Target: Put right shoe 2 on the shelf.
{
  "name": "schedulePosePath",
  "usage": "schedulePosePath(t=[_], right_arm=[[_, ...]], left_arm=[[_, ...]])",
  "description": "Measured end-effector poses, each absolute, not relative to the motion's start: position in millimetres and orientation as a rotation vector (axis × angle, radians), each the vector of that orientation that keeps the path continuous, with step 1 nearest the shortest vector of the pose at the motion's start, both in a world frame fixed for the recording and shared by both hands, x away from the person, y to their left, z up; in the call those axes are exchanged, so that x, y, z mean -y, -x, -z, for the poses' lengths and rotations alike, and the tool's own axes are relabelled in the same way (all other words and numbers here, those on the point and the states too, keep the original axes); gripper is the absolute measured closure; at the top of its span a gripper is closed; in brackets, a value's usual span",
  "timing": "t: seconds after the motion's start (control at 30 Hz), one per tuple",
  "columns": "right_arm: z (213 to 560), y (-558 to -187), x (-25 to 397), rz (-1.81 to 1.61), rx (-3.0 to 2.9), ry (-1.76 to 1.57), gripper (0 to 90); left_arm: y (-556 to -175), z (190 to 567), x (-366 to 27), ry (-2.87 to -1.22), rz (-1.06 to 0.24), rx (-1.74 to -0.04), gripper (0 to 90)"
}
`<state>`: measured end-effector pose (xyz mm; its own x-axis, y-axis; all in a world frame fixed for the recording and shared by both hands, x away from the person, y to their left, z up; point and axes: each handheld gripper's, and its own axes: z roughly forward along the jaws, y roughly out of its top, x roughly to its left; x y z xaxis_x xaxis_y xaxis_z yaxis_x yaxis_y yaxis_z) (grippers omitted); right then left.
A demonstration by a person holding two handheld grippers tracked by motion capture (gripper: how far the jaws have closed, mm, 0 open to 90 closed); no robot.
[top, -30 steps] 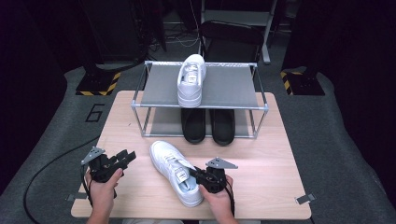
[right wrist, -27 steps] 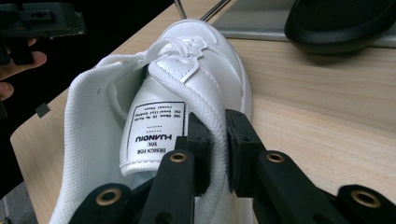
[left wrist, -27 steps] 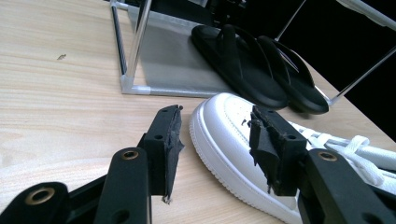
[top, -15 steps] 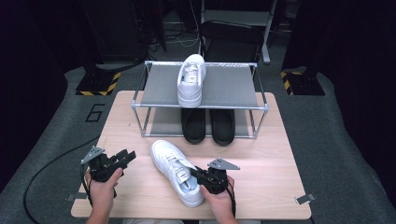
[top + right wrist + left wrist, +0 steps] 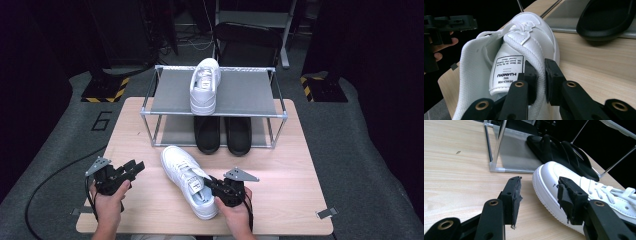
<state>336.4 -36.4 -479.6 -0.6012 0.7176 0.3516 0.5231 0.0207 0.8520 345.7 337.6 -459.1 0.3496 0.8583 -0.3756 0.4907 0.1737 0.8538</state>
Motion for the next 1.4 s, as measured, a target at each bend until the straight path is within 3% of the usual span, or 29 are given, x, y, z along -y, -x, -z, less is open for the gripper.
schedulePosePath(t=[1.4], right_arm=[[410.9,-321.0,50.2,-1.849,-1.906,-1.119,80.9]], left_arm=[[-340.7,464.0,-340.0,-1.443,-0.396,-1.32,52.1]])
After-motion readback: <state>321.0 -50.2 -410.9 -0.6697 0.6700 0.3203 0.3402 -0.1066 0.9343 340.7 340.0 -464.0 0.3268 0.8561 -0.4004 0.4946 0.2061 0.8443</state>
